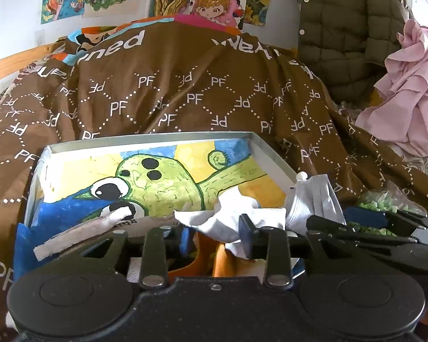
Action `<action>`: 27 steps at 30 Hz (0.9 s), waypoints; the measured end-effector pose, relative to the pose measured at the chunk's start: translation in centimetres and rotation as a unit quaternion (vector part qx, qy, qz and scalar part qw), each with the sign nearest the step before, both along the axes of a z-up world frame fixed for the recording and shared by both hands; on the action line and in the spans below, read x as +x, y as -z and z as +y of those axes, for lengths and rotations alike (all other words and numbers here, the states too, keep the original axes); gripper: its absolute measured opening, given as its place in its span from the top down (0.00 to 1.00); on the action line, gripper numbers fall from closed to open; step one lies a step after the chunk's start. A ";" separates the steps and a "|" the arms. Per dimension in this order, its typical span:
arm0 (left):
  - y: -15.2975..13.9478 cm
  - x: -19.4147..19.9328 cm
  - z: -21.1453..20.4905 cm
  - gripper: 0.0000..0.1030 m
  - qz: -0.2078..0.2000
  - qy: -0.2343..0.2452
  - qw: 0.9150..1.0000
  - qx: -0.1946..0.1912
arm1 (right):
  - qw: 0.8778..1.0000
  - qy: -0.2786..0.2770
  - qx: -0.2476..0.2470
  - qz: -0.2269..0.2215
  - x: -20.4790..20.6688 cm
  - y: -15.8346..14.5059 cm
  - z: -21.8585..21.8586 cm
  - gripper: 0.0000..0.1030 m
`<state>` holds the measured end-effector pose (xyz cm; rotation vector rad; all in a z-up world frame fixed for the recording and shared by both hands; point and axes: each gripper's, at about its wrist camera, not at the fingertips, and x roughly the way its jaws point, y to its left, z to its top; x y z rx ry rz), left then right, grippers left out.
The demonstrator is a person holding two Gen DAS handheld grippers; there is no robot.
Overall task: Organize soft objects
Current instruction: 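Lower the mask and white cloth into the tray and open both tools, then lift both tools from the tray and move back toward the pile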
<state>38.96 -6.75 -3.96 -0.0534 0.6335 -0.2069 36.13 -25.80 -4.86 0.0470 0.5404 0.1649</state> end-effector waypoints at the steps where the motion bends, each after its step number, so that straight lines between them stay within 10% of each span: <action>1: -0.1 -0.1 0.1 0.58 -0.002 -0.001 1.000 0.001 | 1.000 0.000 -0.001 -0.002 -0.1 -0.1 0.0 0.28; 16: -3.7 -4.3 1.0 0.12 -0.066 -0.034 0.997 0.007 | 0.998 0.015 0.038 -0.055 -3.6 -4.3 -1.3 0.07; 27: -7.9 -11.7 3.9 0.01 -0.152 -0.059 0.986 -0.033 | 0.991 0.034 0.048 -0.123 -10.3 -8.9 -1.6 0.00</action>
